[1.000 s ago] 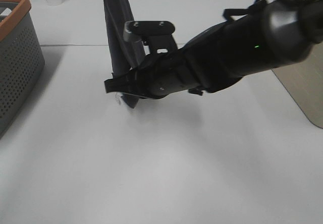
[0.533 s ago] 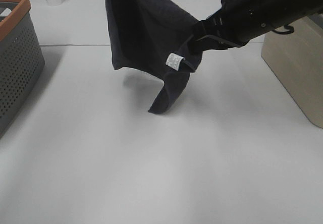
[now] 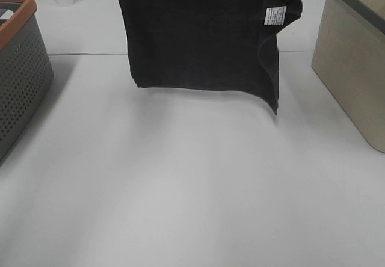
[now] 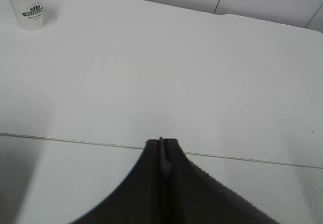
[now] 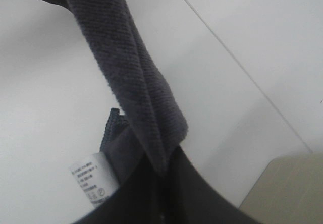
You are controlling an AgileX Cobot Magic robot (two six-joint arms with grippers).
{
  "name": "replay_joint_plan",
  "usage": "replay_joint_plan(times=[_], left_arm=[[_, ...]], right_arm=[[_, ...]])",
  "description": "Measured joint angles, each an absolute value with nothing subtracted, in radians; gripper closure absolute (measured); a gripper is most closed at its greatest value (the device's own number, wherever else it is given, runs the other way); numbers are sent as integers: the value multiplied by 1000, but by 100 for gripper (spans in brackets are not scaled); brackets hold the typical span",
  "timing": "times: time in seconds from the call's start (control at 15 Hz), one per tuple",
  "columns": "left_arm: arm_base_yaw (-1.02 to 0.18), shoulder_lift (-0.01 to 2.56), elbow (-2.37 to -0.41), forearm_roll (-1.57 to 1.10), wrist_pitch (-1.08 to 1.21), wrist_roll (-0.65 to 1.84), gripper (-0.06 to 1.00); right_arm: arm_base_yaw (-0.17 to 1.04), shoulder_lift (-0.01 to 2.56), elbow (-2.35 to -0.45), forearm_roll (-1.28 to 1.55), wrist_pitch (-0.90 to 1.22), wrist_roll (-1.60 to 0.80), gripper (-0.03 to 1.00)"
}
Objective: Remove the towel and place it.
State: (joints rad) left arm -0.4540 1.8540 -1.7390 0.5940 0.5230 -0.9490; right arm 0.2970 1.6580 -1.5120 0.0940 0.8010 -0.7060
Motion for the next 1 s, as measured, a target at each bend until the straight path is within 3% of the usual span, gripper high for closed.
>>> replay_joint_plan(times=[0.2, 0.47, 0.6, 0.73, 1.0], left_arm=[[-430, 1859, -1691, 576, 426, -951, 94], [-415, 1896, -1682, 651, 318, -951, 94], [-366, 1931, -1691, 661, 257, -951, 94], [-285, 1992, -1790, 680, 207, -926, 94], [-255, 2001, -1829, 685, 192, -874, 94]], right_arm=[[297, 1678, -1519, 93, 763, -824, 95], [297, 1756, -1556, 82, 658, -797, 95], [297, 1843, -1661, 73, 647, -777, 95], [298, 1998, -1889, 80, 630, -765, 95], [300, 2073, -2006, 81, 634, -765, 95]])
